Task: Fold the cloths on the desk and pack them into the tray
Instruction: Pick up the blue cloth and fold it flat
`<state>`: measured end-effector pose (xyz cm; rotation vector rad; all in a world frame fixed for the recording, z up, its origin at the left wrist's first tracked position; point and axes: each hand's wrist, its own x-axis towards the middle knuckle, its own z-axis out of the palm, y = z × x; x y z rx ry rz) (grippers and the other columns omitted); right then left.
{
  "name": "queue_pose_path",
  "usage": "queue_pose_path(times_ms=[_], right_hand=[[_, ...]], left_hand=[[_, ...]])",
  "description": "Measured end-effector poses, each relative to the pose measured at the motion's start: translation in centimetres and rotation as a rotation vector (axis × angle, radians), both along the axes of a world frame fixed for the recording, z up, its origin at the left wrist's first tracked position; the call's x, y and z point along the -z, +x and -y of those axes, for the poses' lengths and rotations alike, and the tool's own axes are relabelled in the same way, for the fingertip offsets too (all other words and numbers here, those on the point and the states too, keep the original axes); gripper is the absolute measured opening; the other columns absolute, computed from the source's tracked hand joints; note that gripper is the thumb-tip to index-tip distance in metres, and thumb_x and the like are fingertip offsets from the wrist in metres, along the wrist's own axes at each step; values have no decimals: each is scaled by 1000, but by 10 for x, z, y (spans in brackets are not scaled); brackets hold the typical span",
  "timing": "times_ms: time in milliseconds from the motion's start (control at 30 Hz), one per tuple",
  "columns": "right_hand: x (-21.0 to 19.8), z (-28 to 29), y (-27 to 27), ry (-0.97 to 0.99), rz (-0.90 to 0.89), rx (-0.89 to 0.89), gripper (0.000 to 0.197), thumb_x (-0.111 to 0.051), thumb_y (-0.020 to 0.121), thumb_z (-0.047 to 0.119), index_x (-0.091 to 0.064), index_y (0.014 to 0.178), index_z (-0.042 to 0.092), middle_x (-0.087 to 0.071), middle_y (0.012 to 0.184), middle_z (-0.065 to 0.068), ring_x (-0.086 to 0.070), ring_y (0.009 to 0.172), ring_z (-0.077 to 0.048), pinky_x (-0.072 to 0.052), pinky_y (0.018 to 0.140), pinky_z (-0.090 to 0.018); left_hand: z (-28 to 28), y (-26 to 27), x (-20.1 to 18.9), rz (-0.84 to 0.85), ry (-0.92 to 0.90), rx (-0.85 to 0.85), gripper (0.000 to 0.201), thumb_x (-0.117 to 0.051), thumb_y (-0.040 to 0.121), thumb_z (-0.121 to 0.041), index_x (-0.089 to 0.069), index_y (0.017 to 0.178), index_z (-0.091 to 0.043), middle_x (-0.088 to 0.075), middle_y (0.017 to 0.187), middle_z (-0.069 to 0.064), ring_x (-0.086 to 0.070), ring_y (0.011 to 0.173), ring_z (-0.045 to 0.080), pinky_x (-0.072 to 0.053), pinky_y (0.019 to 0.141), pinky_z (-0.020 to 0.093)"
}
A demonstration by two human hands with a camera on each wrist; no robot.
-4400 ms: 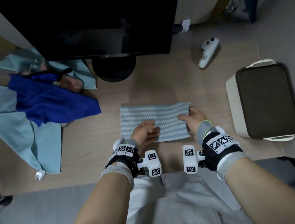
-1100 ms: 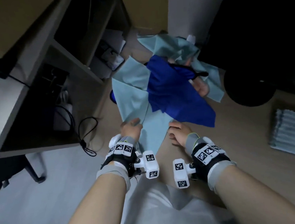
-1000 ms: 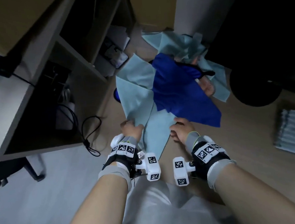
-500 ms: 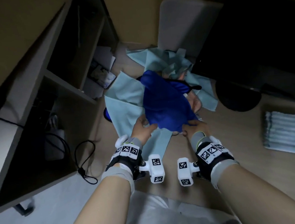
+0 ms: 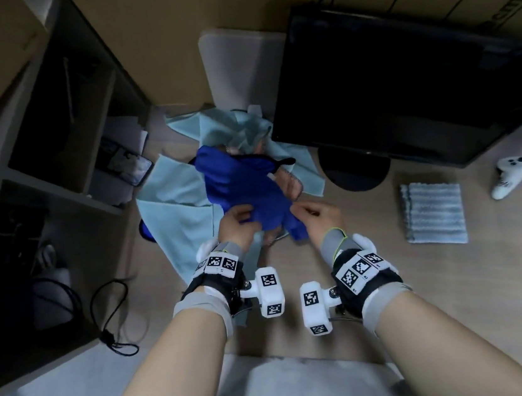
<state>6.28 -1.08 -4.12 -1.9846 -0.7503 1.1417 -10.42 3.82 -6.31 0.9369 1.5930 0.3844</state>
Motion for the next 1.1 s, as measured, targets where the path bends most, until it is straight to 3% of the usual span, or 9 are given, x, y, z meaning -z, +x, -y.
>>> queue_pose_path(times_ms=[67, 167, 300, 400, 500, 700, 833, 933, 1100], right_hand=[[-5, 1, 4, 22, -19, 4, 8, -73, 81, 18, -77, 87, 22, -72, 92, 1, -64, 85, -13, -48, 78, -20], [-17, 3, 11, 77, -72, 4, 14, -70, 83, 14, -71, 76, 26, -69, 88, 1, -61, 81, -12, -48, 79, -24], [-24, 8, 25, 124, -126, 14, 18, -62, 87, 19, -62, 70, 25, -62, 76, 2, -53, 75, -15, -42, 72, -27], [-33, 19, 40, 163, -125, 47, 15, -62, 86, 33, -59, 72, 28, -63, 75, 3, -58, 75, -16, -47, 73, -33], [-46, 39, 70, 214, -100, 94, 13, -64, 90, 28, -58, 79, 26, -65, 78, 4, -62, 76, -15, -50, 76, -32], [-60, 90, 123, 233, -124, 61, 22, -82, 70, 36, -68, 81, 24, -72, 79, -7, -67, 72, -21, -55, 75, -37], [-70, 126, 156, 223, -181, -23, 29, -88, 66, 26, -69, 88, 28, -58, 66, -7, -55, 61, -16, -51, 65, -30], [-73, 148, 179, 137, -137, -126, 25, -86, 69, 19, -72, 89, 23, -60, 70, -2, -56, 63, -12, -50, 69, -25], [-80, 171, 212, 129, -41, -3, 10, -78, 77, 29, -71, 83, 26, -69, 80, 8, -63, 78, -14, -50, 78, -27]], left_hand=[[6, 10, -2, -100, 87, 129, 68, -82, 59, -13, -59, 123, -8, -64, 114, 14, -63, 98, 26, -49, 86, 33], [18, 23, -24, -285, 161, 238, 90, -73, 40, -48, -59, 126, -25, -50, 135, 10, -50, 124, 26, -42, 103, 33], [34, 43, -46, -256, 249, 149, 49, -82, 64, -35, -73, 109, -18, -52, 136, 12, -46, 131, 23, -35, 106, 29], [48, 61, -58, -75, 233, 66, 25, -75, 80, -21, -73, 102, -12, -69, 115, 10, -63, 108, 21, -48, 98, 36], [72, 88, -73, 50, 286, -4, 20, -68, 81, -23, -72, 99, -13, -73, 97, 9, -65, 88, 18, -53, 89, 39], [105, 129, -79, -29, 406, -121, 25, -59, 83, -35, -70, 96, -18, -72, 92, 4, -66, 86, 19, -54, 82, 36], [130, 159, -86, -173, 475, -175, 21, -62, 90, -24, -70, 106, -12, -66, 93, 2, -61, 87, 17, -43, 74, 21], [147, 175, -87, -186, 498, -188, 20, -57, 92, -17, -71, 107, -14, -65, 92, -1, -61, 90, 18, -43, 75, 23], [166, 202, -91, -71, 345, -157, 15, -55, 87, -17, -66, 77, -22, -62, 81, 2, -53, 79, 22, -43, 73, 33]])
